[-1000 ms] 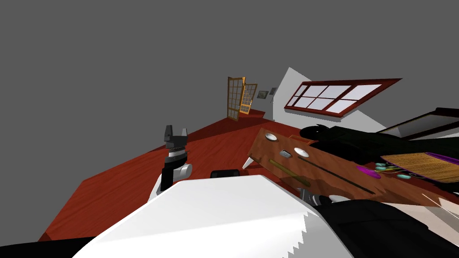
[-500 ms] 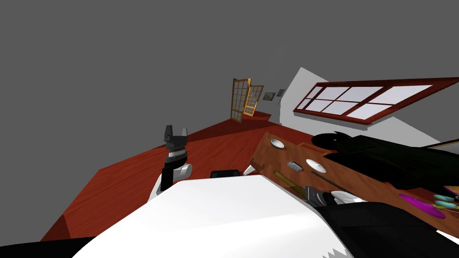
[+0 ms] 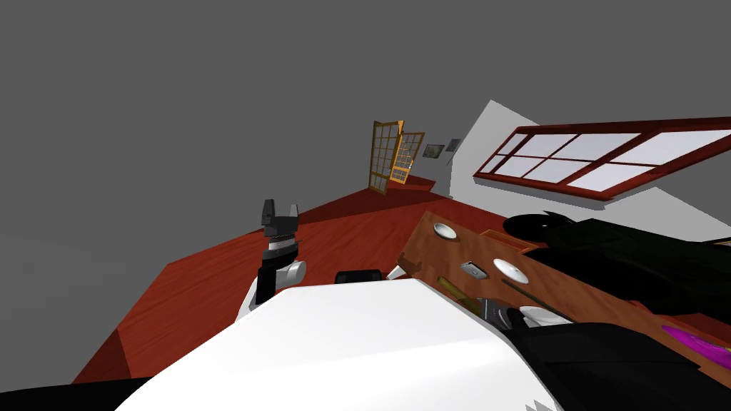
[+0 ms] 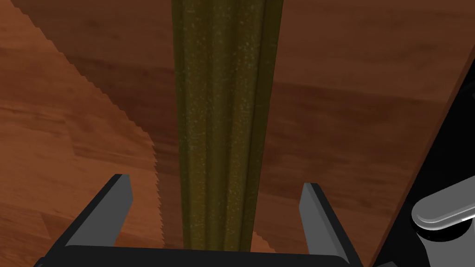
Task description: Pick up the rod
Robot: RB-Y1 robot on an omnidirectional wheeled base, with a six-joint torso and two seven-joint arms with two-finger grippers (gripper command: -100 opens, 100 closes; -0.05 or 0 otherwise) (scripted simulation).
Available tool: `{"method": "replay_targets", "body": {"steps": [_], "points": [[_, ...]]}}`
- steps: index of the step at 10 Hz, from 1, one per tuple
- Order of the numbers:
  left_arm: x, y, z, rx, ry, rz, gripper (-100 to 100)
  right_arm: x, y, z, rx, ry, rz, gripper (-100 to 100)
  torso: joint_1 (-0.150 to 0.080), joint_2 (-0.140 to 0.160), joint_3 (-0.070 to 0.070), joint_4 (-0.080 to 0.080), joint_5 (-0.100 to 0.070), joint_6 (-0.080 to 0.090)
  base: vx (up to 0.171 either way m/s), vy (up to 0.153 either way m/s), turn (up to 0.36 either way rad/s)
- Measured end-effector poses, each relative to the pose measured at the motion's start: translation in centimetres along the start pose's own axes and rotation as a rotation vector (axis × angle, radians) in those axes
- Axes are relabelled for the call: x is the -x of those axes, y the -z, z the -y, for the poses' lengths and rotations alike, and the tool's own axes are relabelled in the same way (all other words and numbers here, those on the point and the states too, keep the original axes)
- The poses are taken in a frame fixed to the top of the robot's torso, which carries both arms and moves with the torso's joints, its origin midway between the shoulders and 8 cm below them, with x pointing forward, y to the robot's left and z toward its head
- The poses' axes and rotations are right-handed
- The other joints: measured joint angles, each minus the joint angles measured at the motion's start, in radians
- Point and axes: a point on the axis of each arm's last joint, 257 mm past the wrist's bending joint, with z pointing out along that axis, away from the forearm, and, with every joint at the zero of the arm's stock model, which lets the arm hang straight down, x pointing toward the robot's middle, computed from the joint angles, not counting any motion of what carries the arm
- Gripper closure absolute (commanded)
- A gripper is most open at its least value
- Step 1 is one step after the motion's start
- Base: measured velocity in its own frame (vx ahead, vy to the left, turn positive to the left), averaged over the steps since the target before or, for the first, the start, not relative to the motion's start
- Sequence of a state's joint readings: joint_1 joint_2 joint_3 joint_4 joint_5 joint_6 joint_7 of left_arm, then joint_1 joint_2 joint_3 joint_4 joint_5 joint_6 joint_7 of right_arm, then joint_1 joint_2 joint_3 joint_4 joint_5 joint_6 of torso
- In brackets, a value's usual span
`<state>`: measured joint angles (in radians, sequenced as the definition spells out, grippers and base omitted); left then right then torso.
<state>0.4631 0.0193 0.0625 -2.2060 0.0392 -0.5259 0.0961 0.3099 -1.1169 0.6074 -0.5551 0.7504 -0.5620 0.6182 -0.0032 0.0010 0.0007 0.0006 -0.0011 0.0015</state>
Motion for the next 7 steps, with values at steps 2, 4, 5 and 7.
{"method": "replay_targets", "body": {"steps": [2,4,5,7], "points": [[0.0,0.0,0.0,0.0,0.0,0.0,0,-0.01,-0.05,-0.05,0.0,0.002,0.0,100,0.003,0.0,0.0,0.0,0.001,0.0,0.0,-0.003,-0.001],[0.0,0.0,0.0,0.0,0.0,0.0,0,-0.02,-0.04,-0.05,0.0,0.001,0.0,100,0.001,-0.001,0.0,0.0,-0.001,0.0,0.0,0.0,0.0],[0.0,0.0,0.0,0.0,0.0,0.0,0,-0.01,-0.05,-0.07,0.001,0.001,0.0,100,0.001,-0.001,-0.001,0.0,0.0,0.0,0.0,0.0,0.0],[0.0,0.0,0.0,0.0,0.0,0.0,0,-0.02,-0.04,-0.06,0.0,0.001,0.0,100,0.001,-0.001,0.0,0.0,0.0,0.0,0.003,0.013,-0.039]]}}
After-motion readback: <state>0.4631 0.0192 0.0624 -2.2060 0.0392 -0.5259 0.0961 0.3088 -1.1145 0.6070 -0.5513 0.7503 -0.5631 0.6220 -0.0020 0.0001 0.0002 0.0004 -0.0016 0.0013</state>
